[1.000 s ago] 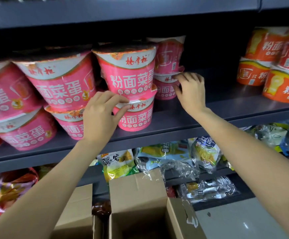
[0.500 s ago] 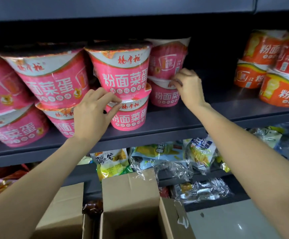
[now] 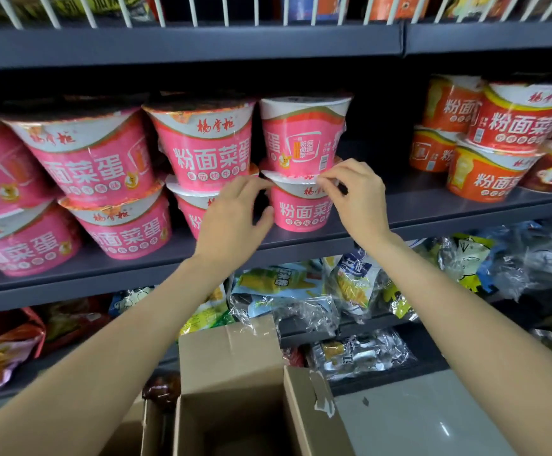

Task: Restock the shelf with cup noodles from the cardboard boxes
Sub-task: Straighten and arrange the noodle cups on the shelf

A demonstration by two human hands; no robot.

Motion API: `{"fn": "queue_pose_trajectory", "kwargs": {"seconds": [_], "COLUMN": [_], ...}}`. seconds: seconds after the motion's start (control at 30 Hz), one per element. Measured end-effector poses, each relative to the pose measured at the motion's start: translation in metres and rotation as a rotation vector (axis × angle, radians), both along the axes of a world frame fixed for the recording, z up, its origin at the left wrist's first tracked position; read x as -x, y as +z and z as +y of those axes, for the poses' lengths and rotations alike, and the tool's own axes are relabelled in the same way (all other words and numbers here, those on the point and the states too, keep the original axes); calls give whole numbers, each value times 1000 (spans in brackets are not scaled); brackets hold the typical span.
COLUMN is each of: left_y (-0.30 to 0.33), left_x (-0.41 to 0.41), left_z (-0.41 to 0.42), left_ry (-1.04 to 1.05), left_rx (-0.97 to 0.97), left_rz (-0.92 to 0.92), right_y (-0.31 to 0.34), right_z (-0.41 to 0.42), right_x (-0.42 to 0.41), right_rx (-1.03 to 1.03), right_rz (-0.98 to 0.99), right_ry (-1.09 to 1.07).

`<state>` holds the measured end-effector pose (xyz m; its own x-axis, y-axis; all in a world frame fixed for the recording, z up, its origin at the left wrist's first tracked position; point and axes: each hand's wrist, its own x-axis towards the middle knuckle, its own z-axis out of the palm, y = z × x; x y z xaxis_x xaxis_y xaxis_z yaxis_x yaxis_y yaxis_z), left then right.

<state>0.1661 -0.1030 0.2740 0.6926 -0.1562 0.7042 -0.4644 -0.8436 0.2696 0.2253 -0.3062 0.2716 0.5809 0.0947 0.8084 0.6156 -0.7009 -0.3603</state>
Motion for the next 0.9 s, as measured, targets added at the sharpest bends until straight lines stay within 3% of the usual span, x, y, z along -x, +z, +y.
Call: {"fn": "queue_pose_trajectory", "kwargs": {"seconds": [0.07, 0.23, 0.43, 0.5, 0.57, 0.7, 0.8, 0.9], "left_y": [3, 2, 5, 7, 9, 19, 21, 20], "left_x": [-11, -35, -44, -41, -36, -35, -41, -48], "left_z": [-17, -34, -29, -32, -39, -62, -66, -51], "left_ry": [-21, -8, 10, -28, -28, -103, -112, -110], "left_rx": [-93, -301, -387, -208, 96, 574, 605, 555], "left_rz": [62, 10, -154, -86, 29, 251, 305, 343], "right_y": [3, -4, -3, 4, 14, 36, 36, 30], "right_z": [-9, -20, -19, -21, -20, -3, 5, 5], "right_x": [-2, -10, -5, -7, -12, -30, -41, -16], "right_rx": [-29, 98, 133, 1, -169, -439, -481, -349], "right_rz": [28, 357, 358, 348, 385, 681, 744, 635], "right_ry": [-39, 25, 33, 14, 19, 271, 357, 271]}}
